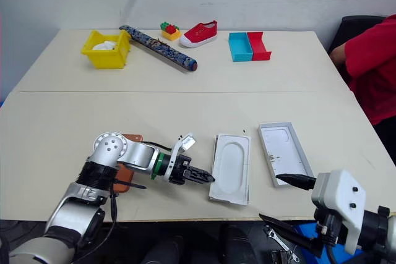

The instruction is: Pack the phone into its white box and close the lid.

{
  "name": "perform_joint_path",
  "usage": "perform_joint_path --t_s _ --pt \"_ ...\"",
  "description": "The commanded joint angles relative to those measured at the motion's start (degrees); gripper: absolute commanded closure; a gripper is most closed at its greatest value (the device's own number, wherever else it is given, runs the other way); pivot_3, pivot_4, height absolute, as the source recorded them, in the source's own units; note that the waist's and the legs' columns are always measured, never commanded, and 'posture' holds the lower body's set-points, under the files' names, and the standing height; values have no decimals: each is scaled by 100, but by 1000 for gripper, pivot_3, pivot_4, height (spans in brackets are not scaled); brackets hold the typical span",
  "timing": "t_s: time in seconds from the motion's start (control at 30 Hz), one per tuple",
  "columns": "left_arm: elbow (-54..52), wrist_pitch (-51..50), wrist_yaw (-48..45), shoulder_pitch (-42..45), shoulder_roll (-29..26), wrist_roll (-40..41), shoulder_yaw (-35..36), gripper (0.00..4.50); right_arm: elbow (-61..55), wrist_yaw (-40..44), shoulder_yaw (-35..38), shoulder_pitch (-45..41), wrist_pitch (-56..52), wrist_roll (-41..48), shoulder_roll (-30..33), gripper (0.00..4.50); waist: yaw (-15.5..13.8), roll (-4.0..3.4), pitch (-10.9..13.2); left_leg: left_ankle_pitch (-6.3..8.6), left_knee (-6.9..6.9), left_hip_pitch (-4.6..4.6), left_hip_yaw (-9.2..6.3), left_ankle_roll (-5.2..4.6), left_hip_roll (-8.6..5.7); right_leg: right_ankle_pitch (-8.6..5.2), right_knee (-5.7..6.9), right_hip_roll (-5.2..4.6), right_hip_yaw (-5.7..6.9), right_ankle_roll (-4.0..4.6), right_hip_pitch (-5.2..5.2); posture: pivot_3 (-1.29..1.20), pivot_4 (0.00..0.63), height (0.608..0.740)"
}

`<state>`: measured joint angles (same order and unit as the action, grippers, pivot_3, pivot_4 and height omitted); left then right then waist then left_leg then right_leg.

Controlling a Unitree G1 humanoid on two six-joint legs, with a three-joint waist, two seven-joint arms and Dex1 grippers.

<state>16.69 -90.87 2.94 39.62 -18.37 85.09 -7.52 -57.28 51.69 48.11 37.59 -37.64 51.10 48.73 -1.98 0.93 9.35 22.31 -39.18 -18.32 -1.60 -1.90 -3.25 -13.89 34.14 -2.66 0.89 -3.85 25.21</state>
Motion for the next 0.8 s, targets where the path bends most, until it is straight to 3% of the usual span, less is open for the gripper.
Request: perform_joint_path --t_s 0.03,0.27,0.8 --pt "19 -72 191 12 243 -108 274 4500 -193 -117 133 81 7 144 -37 30 -23 0 0 0 0 0 0 0 0 0 -1 0 0 -1 0 0 150 740" --pt "14 -150 640 -80 675 -436 754 4500 -186 -224 127 92 14 148 33 30 -116 2 1 5 0 -2 0 9 -1 2 -5 0 2 -3 1 0 150 740" --pt "-22 -163 765 -116 208 293 307 4500 -75 -346 -394 -216 74 -159 100 30 -109 2 1 11 0 2 0 31 0 2 -2 1 4 -3 0 0 150 740"
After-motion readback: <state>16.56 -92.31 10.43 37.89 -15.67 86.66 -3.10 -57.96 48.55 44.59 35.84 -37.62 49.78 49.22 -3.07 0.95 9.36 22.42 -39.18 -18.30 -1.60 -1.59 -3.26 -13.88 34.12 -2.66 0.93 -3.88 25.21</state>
